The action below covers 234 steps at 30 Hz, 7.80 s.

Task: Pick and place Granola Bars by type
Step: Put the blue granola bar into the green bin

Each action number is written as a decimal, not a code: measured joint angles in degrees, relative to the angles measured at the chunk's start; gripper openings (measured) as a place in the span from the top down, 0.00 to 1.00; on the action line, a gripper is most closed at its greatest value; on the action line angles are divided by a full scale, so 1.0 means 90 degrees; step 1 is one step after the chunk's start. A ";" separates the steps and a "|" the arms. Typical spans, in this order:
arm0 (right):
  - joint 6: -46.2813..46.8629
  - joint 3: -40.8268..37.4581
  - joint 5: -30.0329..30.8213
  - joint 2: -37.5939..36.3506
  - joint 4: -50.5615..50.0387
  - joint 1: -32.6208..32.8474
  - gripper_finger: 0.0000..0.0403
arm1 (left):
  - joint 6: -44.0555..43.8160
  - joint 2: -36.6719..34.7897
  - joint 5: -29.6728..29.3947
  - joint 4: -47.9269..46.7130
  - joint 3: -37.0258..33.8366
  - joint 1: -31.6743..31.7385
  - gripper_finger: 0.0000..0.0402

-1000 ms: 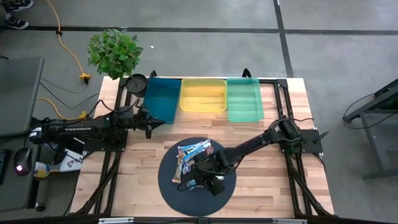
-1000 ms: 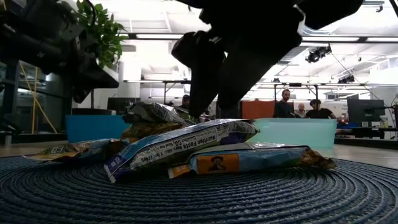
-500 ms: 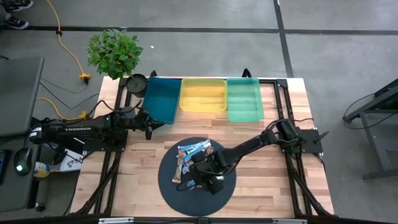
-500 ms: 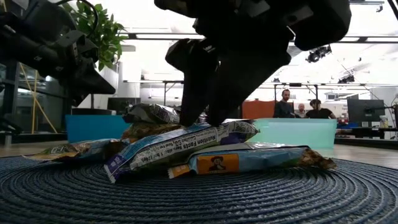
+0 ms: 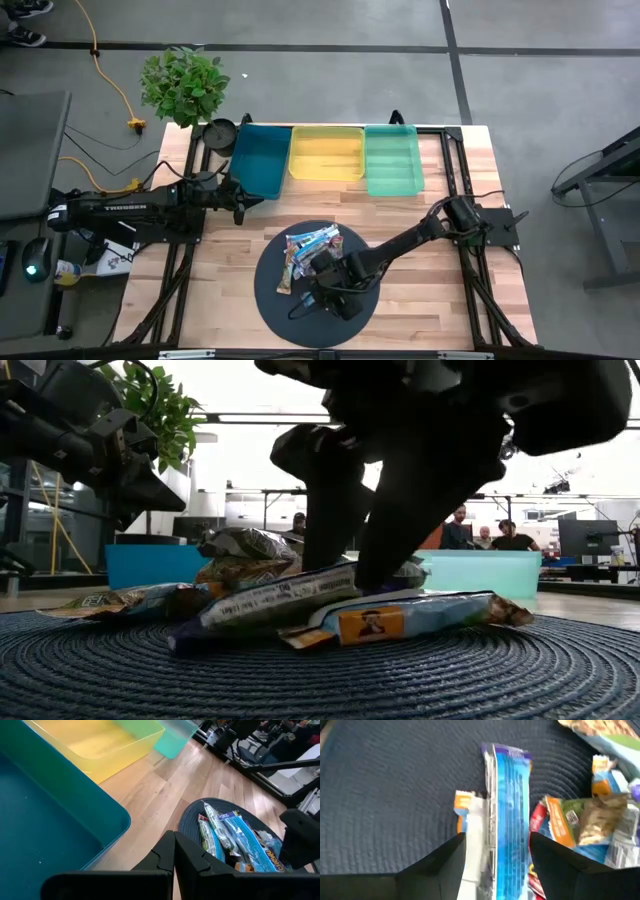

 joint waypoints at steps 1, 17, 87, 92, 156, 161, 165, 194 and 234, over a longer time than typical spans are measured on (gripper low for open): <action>0.0000 0.0000 0.0052 0.0000 -0.0001 0.0000 0.50 | 0.0000 0.0000 0.0000 0.0000 0.0000 0.0000 1.00; 0.0182 0.0015 -0.0062 0.0207 0.0133 -0.0032 0.61 | -0.0015 0.0000 0.0082 -0.0009 0.0000 0.0000 1.00; 0.5753 0.1066 -0.5175 0.0146 0.8584 -0.1829 0.81 | -0.0205 0.0002 0.0444 -0.0005 0.0000 -0.0002 1.00; 0.5293 0.1066 -0.4678 0.0146 0.8993 -0.2046 0.81 | -0.0352 0.0002 0.0449 -0.0003 0.0000 -0.0002 1.00; 0.4220 -0.2826 0.2140 -0.3663 -0.1277 -0.6138 0.81 | -0.0654 0.0002 0.1266 -0.0002 0.0000 -0.0001 1.00; 0.4240 -0.3417 0.1661 -0.3674 -0.1060 -0.6273 0.81 | -0.0648 0.0002 0.1513 -0.0002 0.0000 -0.0001 1.00; 0.4203 -0.3756 0.1438 -0.3674 -0.0903 -0.6330 0.81 | -0.0656 0.0002 0.1530 -0.0002 0.0000 -0.0001 1.00; 0.2897 -0.4189 -0.0808 -0.3998 0.0499 -0.6651 0.62 | 0.0460 0.0000 0.1100 0.2248 -0.0005 0.0000 0.87; 0.0476 -0.2232 -0.0136 -0.4477 0.0758 -0.2517 0.51 | 0.2395 -0.1537 -0.0265 -0.4253 0.4534 0.0000 0.32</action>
